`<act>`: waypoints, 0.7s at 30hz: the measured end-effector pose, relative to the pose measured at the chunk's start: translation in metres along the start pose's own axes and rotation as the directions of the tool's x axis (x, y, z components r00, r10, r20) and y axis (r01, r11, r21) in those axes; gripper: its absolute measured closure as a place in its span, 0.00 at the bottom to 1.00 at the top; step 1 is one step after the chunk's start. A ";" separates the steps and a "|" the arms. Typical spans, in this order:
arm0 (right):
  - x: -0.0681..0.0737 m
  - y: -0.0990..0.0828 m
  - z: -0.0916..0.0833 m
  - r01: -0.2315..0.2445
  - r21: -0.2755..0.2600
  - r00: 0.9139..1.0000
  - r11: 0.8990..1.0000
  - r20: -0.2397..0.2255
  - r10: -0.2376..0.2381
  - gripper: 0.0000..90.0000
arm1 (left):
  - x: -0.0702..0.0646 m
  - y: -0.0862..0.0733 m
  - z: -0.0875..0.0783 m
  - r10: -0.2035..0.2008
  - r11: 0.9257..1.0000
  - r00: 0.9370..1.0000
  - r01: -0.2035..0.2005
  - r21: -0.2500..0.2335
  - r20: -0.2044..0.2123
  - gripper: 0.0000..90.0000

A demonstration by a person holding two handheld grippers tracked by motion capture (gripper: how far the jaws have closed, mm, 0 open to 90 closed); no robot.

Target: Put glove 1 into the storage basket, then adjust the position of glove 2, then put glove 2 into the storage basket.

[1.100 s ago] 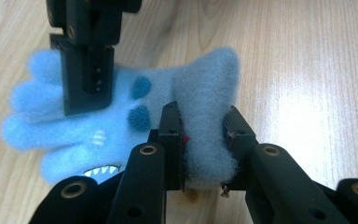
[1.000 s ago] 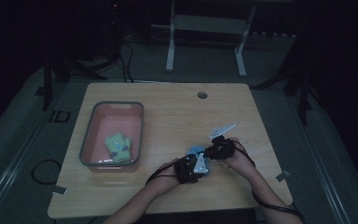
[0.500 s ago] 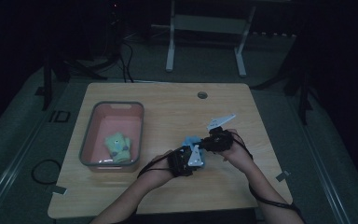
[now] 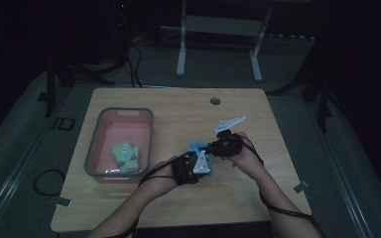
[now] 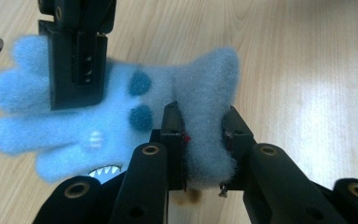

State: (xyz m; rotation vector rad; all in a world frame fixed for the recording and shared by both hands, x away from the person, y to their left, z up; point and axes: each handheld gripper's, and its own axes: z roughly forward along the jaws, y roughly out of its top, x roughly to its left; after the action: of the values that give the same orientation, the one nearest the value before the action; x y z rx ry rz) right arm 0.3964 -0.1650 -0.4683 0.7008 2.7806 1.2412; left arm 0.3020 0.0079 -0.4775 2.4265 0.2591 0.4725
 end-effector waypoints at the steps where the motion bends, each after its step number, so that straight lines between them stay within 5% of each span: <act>1: 0.000 0.000 0.000 0.000 0.000 1.000 1.000 0.000 0.000 0.92 | 0.000 0.000 0.000 0.000 1.000 1.000 0.000 0.000 0.000 0.85; 10: 0.007 0.018 0.008 0.015 -0.003 1.000 1.000 -0.013 -0.015 0.92 | 0.008 -0.007 -0.018 -0.012 1.000 1.000 0.012 0.011 0.000 0.85; 21: 0.021 0.060 0.032 0.045 -0.022 0.998 0.999 -0.043 -0.046 0.92 | 0.023 -0.029 -0.053 -0.030 0.999 0.998 0.033 0.040 -0.062 0.85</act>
State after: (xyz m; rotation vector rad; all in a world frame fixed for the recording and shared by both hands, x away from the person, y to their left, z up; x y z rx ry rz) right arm 0.4073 -0.0993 -0.4441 0.6126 2.7968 1.2913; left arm 0.2998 0.0665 -0.4508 2.4463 0.3364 0.5335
